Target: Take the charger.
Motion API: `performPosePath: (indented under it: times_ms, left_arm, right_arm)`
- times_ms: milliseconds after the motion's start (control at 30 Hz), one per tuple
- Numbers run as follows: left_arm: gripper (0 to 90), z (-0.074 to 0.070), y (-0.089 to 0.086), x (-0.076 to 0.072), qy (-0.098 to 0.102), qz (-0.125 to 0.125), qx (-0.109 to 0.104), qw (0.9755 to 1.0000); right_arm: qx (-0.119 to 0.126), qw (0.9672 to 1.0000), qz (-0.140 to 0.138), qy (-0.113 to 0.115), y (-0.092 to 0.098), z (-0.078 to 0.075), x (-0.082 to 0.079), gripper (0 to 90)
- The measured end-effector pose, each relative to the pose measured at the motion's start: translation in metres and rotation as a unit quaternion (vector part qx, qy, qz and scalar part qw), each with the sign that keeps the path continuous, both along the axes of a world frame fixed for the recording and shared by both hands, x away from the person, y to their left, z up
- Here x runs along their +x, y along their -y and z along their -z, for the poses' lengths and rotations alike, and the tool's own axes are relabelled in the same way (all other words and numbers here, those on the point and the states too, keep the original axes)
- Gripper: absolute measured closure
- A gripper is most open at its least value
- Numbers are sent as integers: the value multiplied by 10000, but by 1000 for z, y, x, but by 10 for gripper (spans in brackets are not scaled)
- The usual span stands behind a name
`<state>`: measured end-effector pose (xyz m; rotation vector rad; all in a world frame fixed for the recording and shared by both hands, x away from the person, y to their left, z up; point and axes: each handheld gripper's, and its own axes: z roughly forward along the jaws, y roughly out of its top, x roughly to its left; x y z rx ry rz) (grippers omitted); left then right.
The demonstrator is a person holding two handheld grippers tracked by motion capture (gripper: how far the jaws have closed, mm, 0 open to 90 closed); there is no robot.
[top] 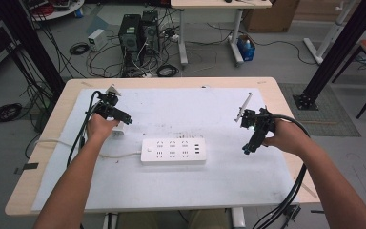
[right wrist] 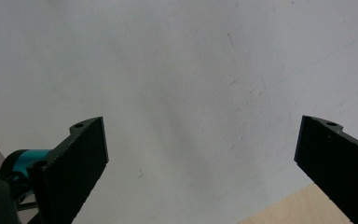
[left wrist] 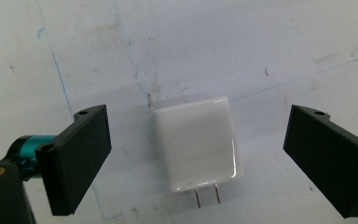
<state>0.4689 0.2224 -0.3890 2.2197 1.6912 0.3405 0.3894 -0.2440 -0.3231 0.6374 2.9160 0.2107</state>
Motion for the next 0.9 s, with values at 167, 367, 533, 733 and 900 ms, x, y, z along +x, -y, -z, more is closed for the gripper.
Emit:
performPosePath:
  times_ms: [167, 367, 533, 733, 900]
  left_arm:
    - [75, 11, 0, 2, -97, -126, -12, 9999]
    - [76, 19, -2, 2, -202, -279, -46, 9994]
    - [142, 23, -2, 0, -197, -302, -42, 9993]
    - [206, 26, -1, -2, -167, -280, -10, 9995]
    - [246, 30, 0, -4, -164, -301, -5, 9994]
  right_arm:
    - [16, 10000, 49, -21, 4, 1, 1, 19]
    - [12, 10000, 63, -49, 3, 4, 3, 19]
    - [1, 10000, 1, -53, 1, 5, 5, 19]
    - [10, 10000, 26, -67, 1, 6, 4, 19]
    - [14, 10000, 24, -76, 1, 7, 4, 20]
